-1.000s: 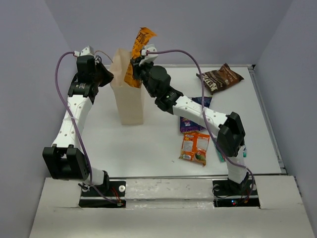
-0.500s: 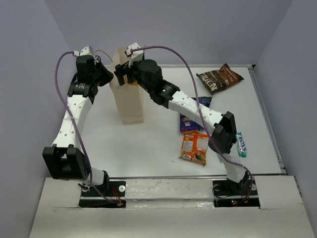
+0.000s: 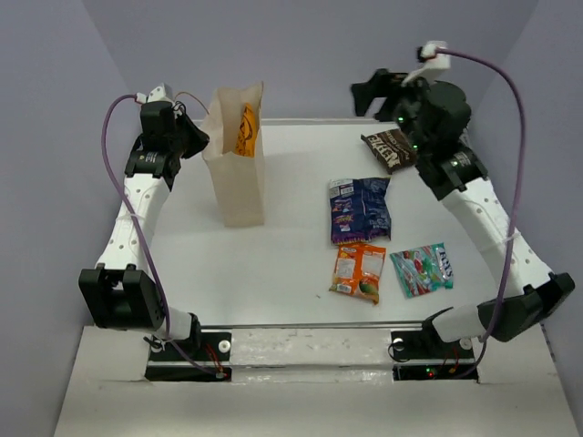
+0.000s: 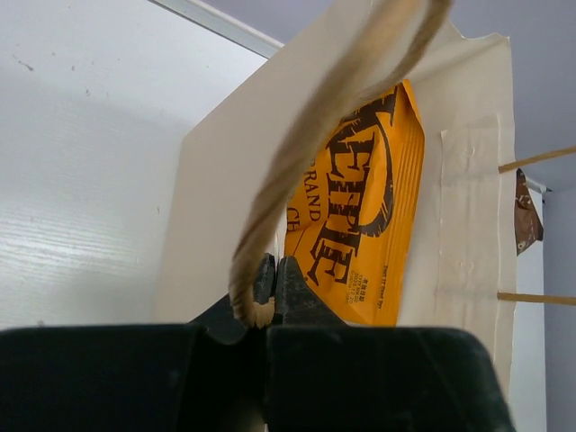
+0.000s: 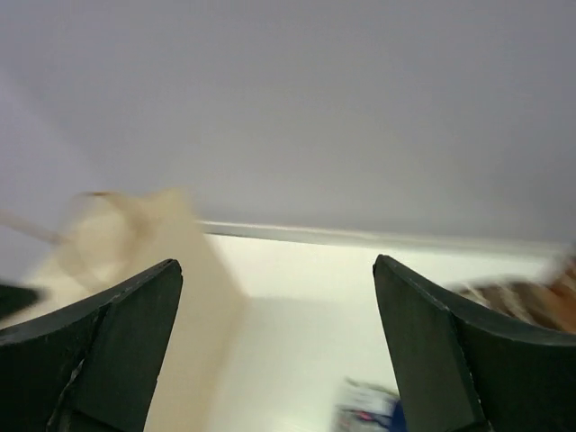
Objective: Place the snacks into the paper bag
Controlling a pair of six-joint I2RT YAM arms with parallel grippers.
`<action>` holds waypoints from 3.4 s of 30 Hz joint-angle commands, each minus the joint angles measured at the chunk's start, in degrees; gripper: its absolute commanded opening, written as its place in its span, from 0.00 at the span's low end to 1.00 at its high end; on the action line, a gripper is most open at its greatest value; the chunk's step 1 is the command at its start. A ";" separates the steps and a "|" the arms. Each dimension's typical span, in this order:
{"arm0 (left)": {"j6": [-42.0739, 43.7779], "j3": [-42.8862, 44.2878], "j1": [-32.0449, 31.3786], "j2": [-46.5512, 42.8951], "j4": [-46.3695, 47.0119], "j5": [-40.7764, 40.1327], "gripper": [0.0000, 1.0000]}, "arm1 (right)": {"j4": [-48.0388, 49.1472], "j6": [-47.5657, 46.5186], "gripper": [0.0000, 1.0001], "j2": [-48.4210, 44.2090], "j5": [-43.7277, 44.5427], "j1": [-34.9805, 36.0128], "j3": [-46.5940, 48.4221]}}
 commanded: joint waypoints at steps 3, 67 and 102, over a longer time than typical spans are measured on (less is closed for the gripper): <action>1.20 1.04 -0.07 0.42 1.52 1.23 0.00 | -13.93 9.94 1.00 -1.53 -9.03 -20.63 -22.45; 2.08 0.95 -2.62 -0.10 2.84 -0.43 0.00 | 29.57 -16.25 0.01 39.44 -8.46 12.11 45.66; 3.92 -0.89 -2.44 0.95 3.90 -0.26 0.00 | -12.18 -32.26 0.60 49.45 -25.67 16.32 49.06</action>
